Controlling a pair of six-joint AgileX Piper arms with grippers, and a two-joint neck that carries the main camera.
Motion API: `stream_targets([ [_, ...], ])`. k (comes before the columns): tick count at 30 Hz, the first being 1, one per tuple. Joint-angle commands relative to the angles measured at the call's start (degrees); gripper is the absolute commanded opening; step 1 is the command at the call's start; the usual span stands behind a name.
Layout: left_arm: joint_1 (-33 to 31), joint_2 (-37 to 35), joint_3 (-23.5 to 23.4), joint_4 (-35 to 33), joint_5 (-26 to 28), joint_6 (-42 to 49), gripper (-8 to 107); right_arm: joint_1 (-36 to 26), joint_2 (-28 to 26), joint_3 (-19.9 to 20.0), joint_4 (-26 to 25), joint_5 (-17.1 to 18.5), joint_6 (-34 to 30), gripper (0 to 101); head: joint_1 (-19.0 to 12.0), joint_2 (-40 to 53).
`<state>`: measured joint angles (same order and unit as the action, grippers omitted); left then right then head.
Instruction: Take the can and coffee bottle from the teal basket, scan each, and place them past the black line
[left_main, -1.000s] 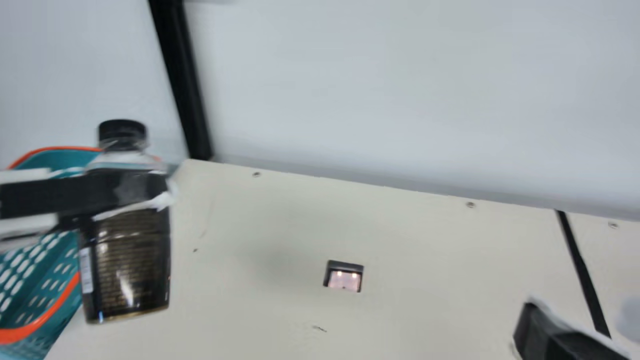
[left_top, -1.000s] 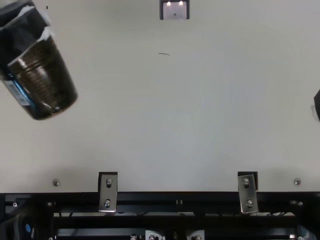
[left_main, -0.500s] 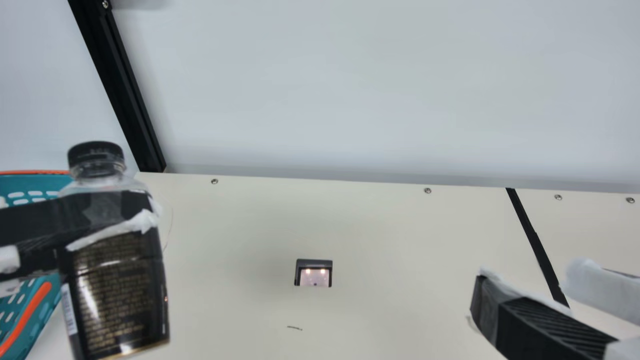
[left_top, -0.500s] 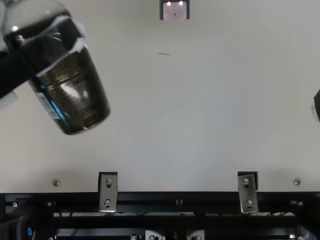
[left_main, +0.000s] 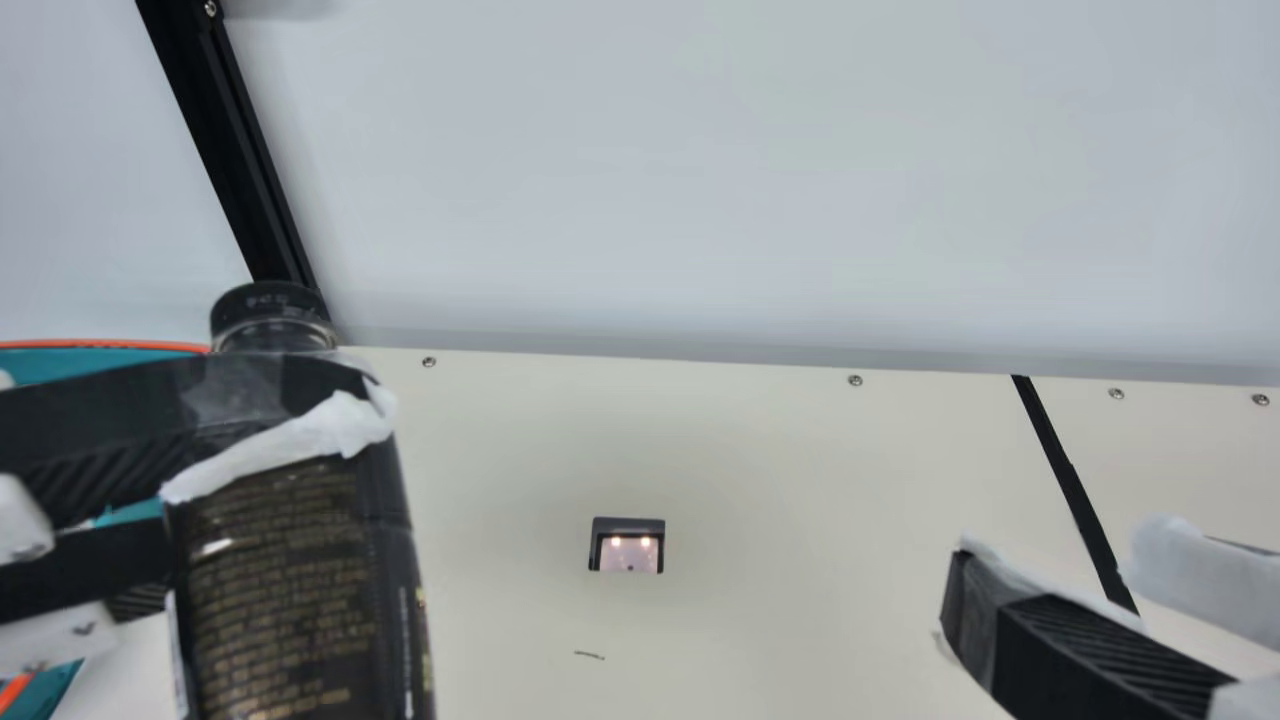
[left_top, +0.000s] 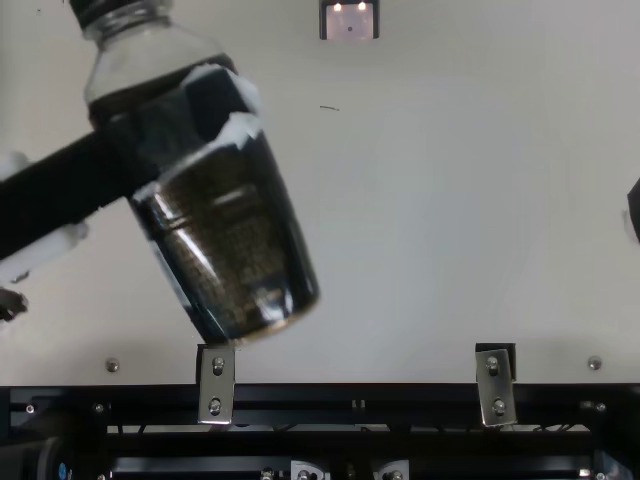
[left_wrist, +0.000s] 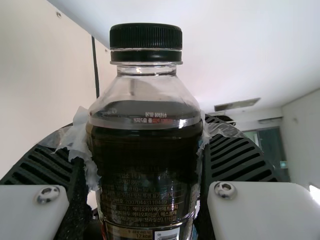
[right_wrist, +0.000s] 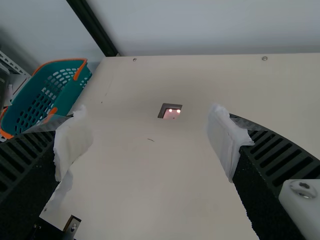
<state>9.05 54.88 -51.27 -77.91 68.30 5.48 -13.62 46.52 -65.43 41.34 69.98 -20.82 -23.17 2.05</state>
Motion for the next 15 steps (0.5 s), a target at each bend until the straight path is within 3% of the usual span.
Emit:
stream_targets([
  [1, -1.4, -0.3, -0.3, -1.1, -1.1, -1.7, 10, 0.0, 0.0, 0.0, 0.0, 0.0, 0.0, 101, -1.6, -0.2],
  [3, -3.2, -1.0, -1.0, -0.5, -3.3, -1.5, 10, 0.0, 0.0, 0.0, 0.0, 0.0, 0.0, 101, -1.6, -0.2],
  [4, -2.1, -0.5, -0.5, -1.1, -1.8, -1.9, 10, 0.0, 0.0, 0.0, 0.0, 0.0, 0.0, 101, -1.6, -0.2],
  [15, -5.0, -0.6, -1.1, -1.8, -5.0, -4.4, 10, 0.0, 0.0, 0.0, 0.0, 0.0, 0.0, 101, -1.6, -0.2],
])
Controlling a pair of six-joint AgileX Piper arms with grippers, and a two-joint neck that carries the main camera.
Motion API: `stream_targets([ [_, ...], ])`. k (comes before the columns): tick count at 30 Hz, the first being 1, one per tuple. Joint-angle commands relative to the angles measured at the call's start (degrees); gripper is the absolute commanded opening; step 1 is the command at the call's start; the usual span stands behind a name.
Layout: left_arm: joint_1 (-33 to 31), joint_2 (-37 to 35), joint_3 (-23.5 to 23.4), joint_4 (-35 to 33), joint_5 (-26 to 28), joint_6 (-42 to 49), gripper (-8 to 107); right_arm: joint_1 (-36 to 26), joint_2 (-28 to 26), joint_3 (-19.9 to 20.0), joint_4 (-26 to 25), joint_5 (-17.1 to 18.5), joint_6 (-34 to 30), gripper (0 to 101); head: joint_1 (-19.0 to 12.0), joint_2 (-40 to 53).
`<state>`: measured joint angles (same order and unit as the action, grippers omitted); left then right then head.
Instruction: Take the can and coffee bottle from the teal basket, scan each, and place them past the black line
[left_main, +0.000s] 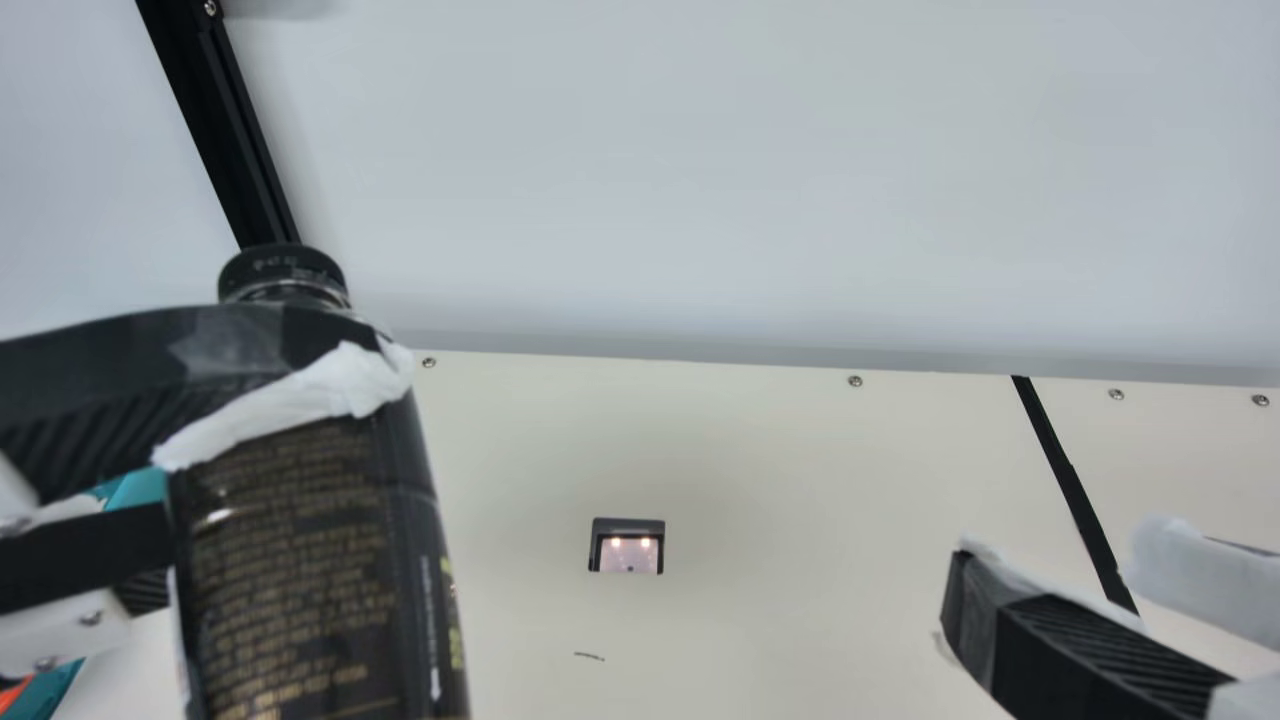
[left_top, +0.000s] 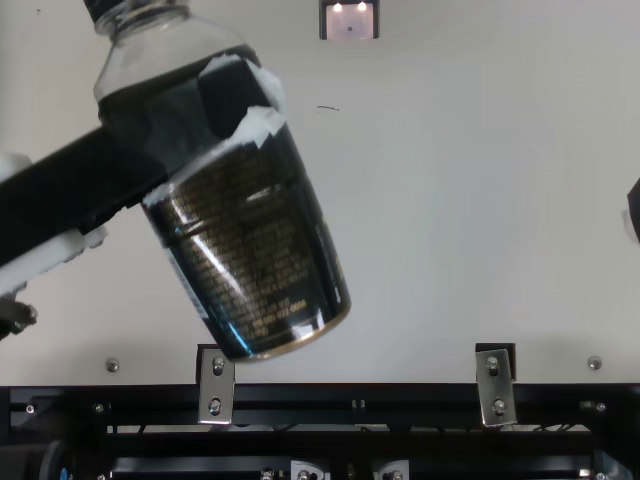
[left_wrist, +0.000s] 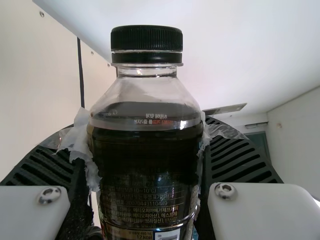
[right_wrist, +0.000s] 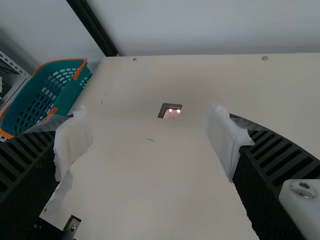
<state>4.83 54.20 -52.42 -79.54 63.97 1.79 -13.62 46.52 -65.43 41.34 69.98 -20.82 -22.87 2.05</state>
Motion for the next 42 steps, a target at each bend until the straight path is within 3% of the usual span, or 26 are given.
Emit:
stream_targets([
  [1, -1.5, 0.2, 0.1, -0.2, -1.4, -1.5, 10, 0.0, 0.0, 0.0, 0.0, 0.0, 0.0, 101, -1.9, -0.2],
  [9, -11.9, 0.9, -0.8, 0.0, -12.3, -7.8, 10, 0.0, 0.0, 0.0, 0.0, 0.0, 0.0, 101, -1.9, -0.2],
  [23, -36.5, 5.6, -6.5, 6.7, -41.9, -12.1, 10, 0.0, 0.0, 0.0, 0.0, 0.0, 0.0, 101, -1.9, -0.2],
  [29, -45.4, 7.9, -8.9, 9.6, -52.1, -13.2, 10, 0.0, 0.0, 0.0, 0.0, 0.0, 0.0, 101, -1.9, -0.2],
  [32, -48.6, 8.7, -9.6, 10.5, -55.6, -13.6, 10, 0.0, 0.0, 0.0, 0.0, 0.0, 0.0, 101, -1.9, -0.2],
  [33, -46.0, 8.5, -9.4, 10.0, -52.2, -13.4, 10, 0.0, 0.0, 0.0, 0.0, 0.0, 0.0, 101, -1.9, -0.2],
  [37, -48.5, 8.6, -9.5, 10.4, -55.5, -13.6, 10, 0.0, 0.0, 0.0, 0.0, 0.0, 0.0, 101, -1.9, -0.2],
  [42, -48.4, 8.6, -9.5, 10.1, -55.6, -13.3, 10, 0.0, 0.0, 0.0, 0.0, 0.0, 0.0, 101, -1.9, -0.2],
])
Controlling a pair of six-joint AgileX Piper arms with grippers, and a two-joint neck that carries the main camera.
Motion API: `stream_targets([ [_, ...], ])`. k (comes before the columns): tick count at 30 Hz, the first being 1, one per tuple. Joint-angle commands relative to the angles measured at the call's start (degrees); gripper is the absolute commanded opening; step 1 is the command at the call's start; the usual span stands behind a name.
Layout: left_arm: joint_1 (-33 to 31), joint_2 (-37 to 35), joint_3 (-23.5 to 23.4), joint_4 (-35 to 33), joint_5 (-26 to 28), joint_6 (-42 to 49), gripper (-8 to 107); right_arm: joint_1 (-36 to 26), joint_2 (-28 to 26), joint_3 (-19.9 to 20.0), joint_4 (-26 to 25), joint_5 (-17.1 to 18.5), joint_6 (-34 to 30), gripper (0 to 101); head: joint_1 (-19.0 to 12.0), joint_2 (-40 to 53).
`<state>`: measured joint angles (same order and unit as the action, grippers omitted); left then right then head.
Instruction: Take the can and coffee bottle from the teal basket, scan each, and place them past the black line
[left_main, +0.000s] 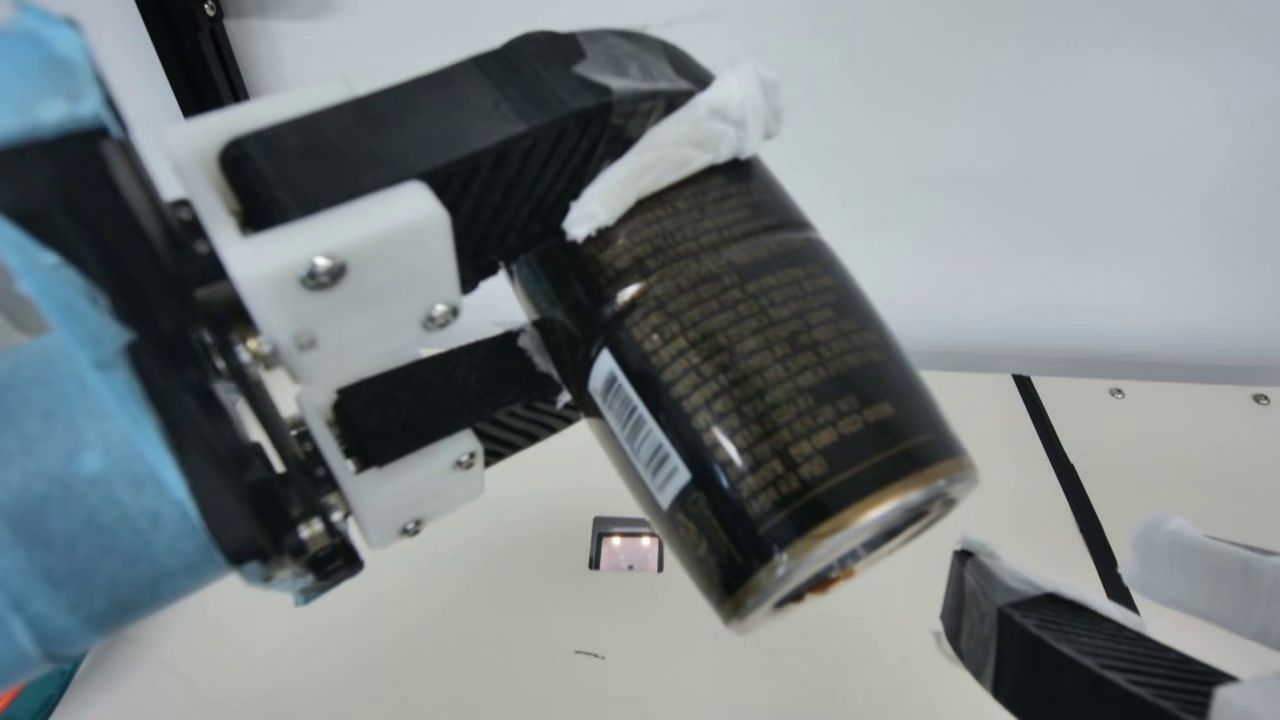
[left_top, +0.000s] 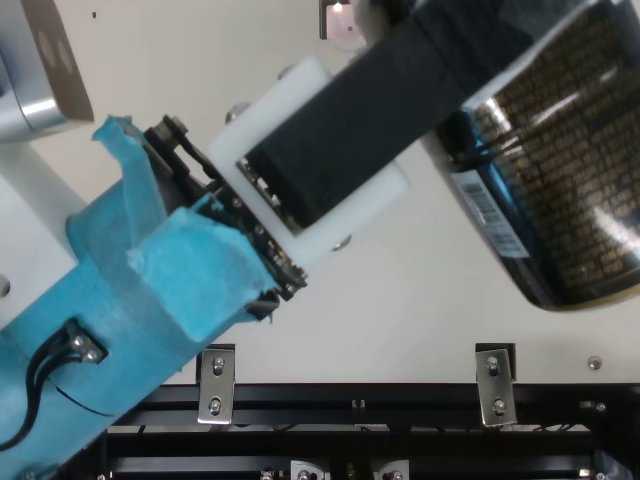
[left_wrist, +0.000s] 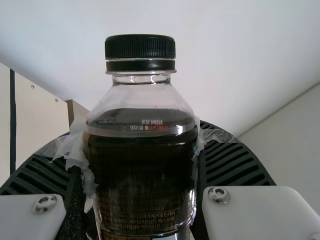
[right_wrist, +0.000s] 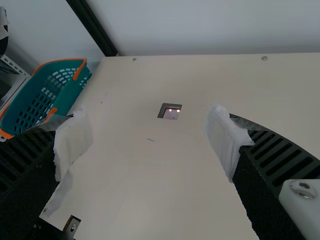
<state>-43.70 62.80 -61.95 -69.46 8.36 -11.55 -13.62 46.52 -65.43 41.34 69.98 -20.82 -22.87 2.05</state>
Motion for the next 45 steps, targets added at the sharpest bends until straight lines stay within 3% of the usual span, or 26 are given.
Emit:
stream_targets([
  [1, 0.2, 0.0, 0.1, -0.3, -0.2, 0.2, 10, 0.0, 0.0, 0.0, 0.0, 0.0, 0.0, 101, -1.9, -0.2],
  [16, -3.9, 0.2, 1.0, -3.4, -8.4, -1.5, 10, 0.0, 0.0, 0.0, 0.0, 0.0, 0.0, 101, -1.9, -0.2],
  [38, -4.3, 0.1, 0.3, -6.6, -6.1, -1.2, 10, 0.0, 0.0, 0.0, 0.0, 0.0, 0.0, 101, -1.9, -0.2],
  [45, -3.5, 0.3, -0.4, -11.7, -3.7, -2.6, 10, 0.0, 0.0, 0.0, 0.0, 0.0, 0.0, 101, -1.9, -0.2],
])
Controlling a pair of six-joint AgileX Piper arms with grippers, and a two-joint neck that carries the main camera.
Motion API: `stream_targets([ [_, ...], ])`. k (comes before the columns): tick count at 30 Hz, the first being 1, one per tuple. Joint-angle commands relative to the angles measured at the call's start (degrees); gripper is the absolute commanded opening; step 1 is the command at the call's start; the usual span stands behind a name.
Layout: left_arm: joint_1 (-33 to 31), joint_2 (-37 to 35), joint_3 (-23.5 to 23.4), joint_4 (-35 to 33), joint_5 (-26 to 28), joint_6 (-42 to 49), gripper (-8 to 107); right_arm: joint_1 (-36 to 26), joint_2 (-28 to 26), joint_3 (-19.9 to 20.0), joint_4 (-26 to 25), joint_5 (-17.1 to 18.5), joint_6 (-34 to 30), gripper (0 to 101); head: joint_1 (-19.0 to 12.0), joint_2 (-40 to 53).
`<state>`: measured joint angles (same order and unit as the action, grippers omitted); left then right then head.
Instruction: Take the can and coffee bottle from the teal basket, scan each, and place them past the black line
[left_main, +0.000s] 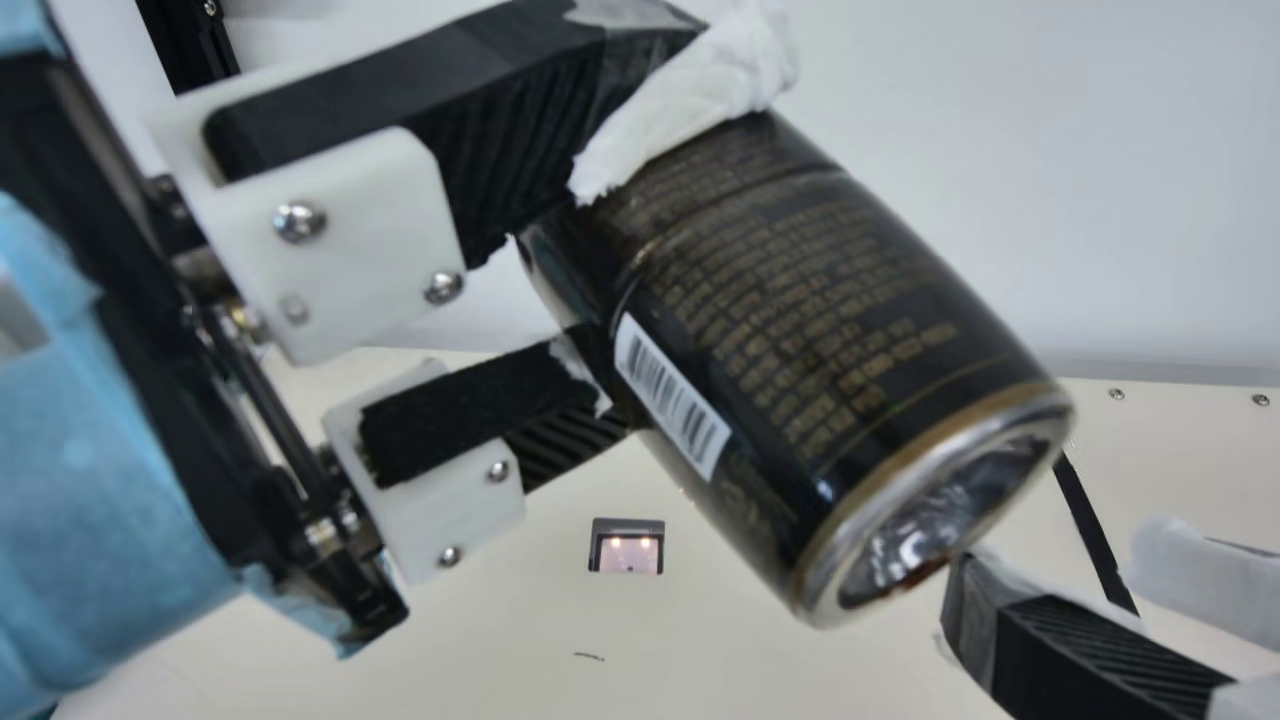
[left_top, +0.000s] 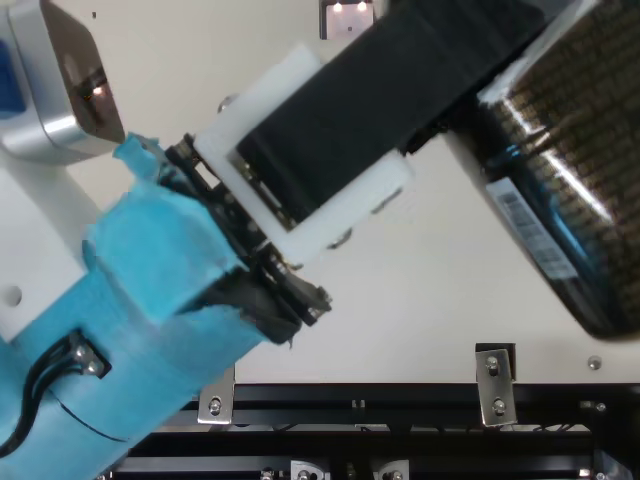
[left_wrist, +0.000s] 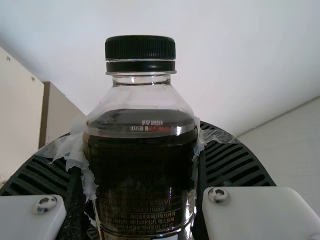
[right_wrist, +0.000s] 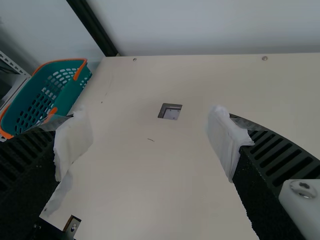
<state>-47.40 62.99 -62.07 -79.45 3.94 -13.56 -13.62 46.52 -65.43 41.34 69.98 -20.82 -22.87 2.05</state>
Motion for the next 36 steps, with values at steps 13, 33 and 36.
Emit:
stream_targets([
  [13, 2.4, 0.7, -1.1, -9.4, 6.0, -3.7, 10, 0.0, 0.0, 0.0, 0.0, 0.0, 0.0, 101, -1.9, -0.2],
  [33, -3.6, 1.5, -5.2, -10.1, -7.0, 2.3, 10, 0.0, 0.0, 0.0, 0.0, 0.0, 0.0, 101, -1.9, -0.2],
  [36, -4.3, 1.5, -5.5, -10.2, -10.1, 2.4, 10, 0.0, 0.0, 0.0, 0.0, 0.0, 0.0, 101, -1.9, -0.2],
])
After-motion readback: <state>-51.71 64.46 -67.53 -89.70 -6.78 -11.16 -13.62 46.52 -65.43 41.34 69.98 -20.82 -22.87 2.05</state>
